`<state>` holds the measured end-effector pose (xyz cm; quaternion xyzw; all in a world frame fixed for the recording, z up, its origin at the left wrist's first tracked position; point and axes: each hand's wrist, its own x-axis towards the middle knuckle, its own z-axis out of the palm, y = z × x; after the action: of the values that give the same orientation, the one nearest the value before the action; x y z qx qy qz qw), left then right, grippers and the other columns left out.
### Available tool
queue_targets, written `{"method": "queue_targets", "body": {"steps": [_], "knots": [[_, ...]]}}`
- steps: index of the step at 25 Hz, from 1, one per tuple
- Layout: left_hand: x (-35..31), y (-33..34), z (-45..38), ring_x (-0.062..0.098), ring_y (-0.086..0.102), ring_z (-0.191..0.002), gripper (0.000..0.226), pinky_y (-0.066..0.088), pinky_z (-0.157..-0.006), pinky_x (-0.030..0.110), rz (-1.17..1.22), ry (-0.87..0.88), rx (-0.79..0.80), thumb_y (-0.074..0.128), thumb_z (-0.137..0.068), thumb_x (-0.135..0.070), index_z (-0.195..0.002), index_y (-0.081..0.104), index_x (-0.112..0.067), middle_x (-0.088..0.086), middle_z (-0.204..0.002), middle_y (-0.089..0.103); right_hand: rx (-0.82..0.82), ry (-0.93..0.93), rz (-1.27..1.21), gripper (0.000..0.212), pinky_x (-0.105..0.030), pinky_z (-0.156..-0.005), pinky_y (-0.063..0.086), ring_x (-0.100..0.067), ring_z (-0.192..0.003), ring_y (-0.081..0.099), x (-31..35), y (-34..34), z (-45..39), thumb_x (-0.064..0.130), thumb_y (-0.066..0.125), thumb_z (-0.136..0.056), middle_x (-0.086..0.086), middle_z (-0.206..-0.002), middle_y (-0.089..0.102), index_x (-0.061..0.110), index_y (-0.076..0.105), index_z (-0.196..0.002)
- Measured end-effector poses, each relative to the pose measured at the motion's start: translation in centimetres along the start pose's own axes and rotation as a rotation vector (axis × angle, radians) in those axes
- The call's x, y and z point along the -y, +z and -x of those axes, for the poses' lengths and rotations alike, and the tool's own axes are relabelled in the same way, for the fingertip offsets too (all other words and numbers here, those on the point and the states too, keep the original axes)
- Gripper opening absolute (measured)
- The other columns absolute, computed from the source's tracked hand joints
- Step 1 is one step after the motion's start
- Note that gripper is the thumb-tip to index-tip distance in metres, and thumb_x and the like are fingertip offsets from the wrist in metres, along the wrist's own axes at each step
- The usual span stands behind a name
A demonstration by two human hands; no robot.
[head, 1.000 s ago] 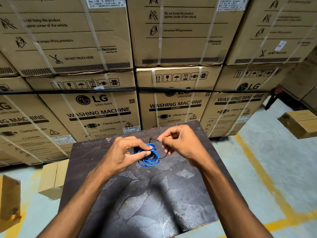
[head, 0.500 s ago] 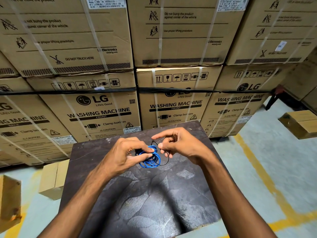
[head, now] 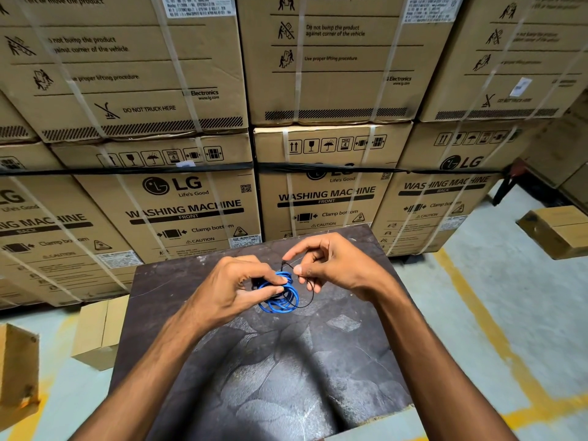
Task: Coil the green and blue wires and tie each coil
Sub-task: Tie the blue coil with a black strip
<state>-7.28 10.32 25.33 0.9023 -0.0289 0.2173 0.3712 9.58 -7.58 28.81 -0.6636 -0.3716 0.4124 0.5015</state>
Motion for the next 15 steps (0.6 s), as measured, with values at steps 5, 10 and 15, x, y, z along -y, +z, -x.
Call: {"method": "queue_targets", "body": {"steps": [5, 10, 15], "knots": [[0.02, 0.04, 0.1, 0.013, 0.071, -0.077, 0.019, 0.057, -0.066, 0.04, -0.001, 0.006, 0.015, 0.076, -0.087, -0.041, -0.099, 0.079, -0.028, -0.006, -0.087, 0.076, 0.006, -0.026, 0.022, 0.012, -0.031, -0.054, 0.054, -0.026, -0.058, 0.062, 0.16, -0.07, -0.08, -0.005, 0.071, -0.092, -0.018, -0.072, 0.07, -0.001, 0.071, -0.103], [-0.21, 0.2, 0.14, 0.015, 0.071, -0.077, 0.018, 0.057, -0.065, 0.041, 0.01, 0.021, 0.018, 0.077, -0.087, -0.039, -0.099, 0.08, -0.025, -0.004, -0.086, 0.076, 0.003, -0.035, 0.021, 0.005, -0.032, -0.055, 0.054, -0.026, -0.058, 0.061, 0.3, 0.08, 0.05, -0.006, 0.072, -0.091, -0.022, -0.076, 0.072, -0.007, 0.069, -0.095], [-0.31, 0.31, 0.37, 0.017, 0.072, -0.078, 0.016, 0.057, -0.065, 0.042, 0.025, 0.012, 0.011, 0.078, -0.087, -0.037, -0.098, 0.08, -0.026, -0.004, -0.088, 0.077, 0.057, 0.046, -0.054, 0.013, -0.026, -0.051, 0.053, -0.023, -0.058, 0.06, 0.14, 0.18, -0.17, -0.002, 0.072, -0.093, -0.02, -0.077, 0.07, -0.003, 0.073, -0.106]]}}
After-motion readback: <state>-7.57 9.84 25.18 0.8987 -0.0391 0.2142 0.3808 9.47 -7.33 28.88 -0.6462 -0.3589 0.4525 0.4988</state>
